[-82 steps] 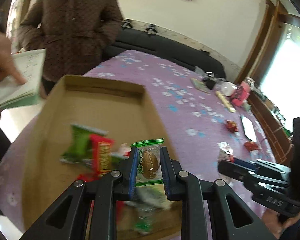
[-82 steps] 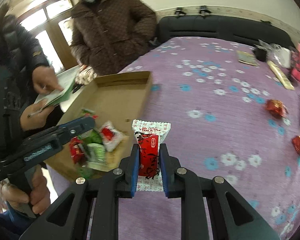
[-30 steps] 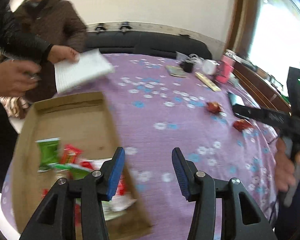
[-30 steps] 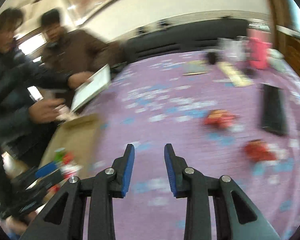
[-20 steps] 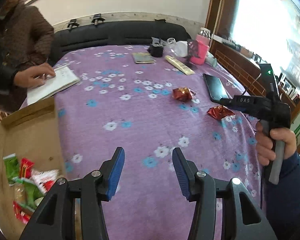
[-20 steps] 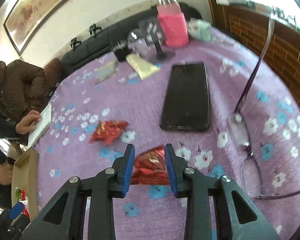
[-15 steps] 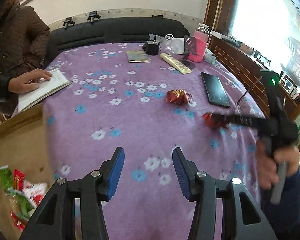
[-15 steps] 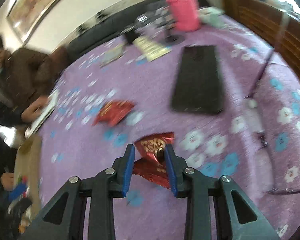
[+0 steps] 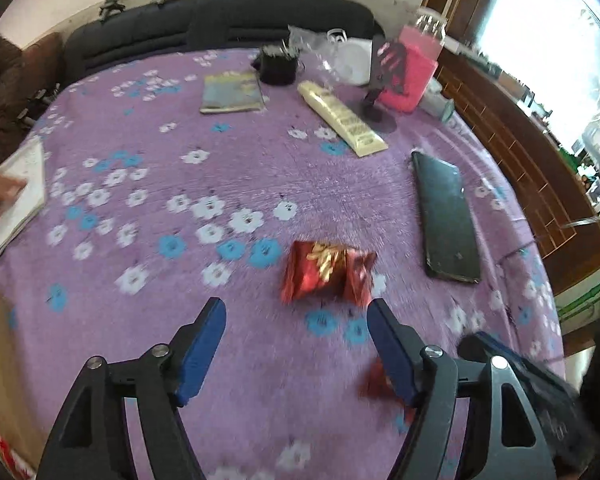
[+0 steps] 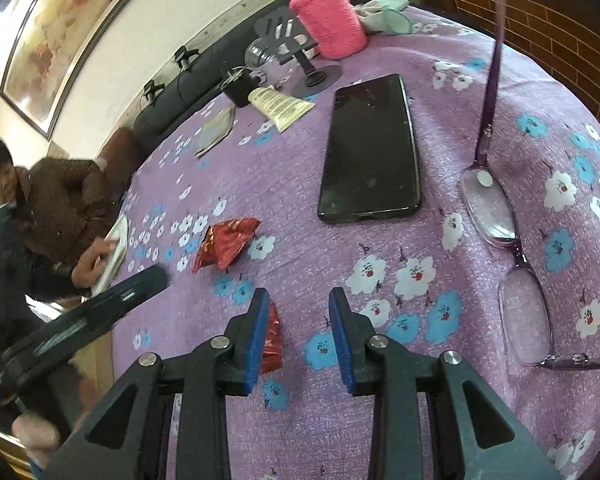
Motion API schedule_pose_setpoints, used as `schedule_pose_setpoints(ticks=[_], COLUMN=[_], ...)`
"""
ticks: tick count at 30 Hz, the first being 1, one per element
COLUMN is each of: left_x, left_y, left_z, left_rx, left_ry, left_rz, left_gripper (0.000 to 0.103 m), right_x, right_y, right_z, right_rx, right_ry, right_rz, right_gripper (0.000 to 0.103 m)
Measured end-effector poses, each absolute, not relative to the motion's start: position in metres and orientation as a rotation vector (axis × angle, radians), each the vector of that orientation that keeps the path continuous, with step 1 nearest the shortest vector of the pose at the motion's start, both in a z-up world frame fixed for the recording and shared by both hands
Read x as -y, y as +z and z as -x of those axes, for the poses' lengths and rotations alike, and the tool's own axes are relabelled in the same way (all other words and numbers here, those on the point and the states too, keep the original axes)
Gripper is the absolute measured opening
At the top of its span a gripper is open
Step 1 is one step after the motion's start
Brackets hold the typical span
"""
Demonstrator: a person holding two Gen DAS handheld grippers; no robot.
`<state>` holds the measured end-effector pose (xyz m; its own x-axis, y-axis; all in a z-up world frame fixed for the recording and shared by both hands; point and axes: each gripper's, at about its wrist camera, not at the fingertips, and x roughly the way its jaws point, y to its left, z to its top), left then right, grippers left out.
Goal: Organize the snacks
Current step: 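Grasp a red foil candy with the left gripper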
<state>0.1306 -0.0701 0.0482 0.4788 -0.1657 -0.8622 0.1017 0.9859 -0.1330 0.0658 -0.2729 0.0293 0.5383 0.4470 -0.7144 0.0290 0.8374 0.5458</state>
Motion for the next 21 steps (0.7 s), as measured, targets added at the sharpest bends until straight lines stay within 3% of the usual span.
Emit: schedule_pose_setpoints(ticks=[11, 14, 16, 18, 21], left_x=[0.097, 0.101, 0.100, 0.096, 0.090], left_y=[0.013, 0.012, 0.011, 0.011, 0.011], left_z=[-0.174, -0.166, -0.159, -0.152, -0.137], left_rx=[-1.068, -1.014, -0.996, -0.992, -0.984], left_ry=[-0.226, -0.200, -0.191, -0.189, -0.170], left_rz=[0.008, -0.036, -0.040, -0.014, -0.009], left_gripper=[0.077, 0.058, 0.051, 0.035, 0.033], right_x=[0.272, 0.271, 0.270, 0.269, 0.267], right_y=[0.029, 0.029, 0.029, 0.029, 0.029], right_z=[-0.066, -0.066, -0.066, -0.066, -0.066], right_rx=[-0.982, -0.983, -0.984, -0.985, -0.983], right_ry=[0.268, 0.269, 0.269, 0.273, 0.287], right_rz=[-0.563, -0.566, -0.562, -0.559, -0.548], right_gripper=[0.030, 0.030, 0.030, 0.030, 0.030])
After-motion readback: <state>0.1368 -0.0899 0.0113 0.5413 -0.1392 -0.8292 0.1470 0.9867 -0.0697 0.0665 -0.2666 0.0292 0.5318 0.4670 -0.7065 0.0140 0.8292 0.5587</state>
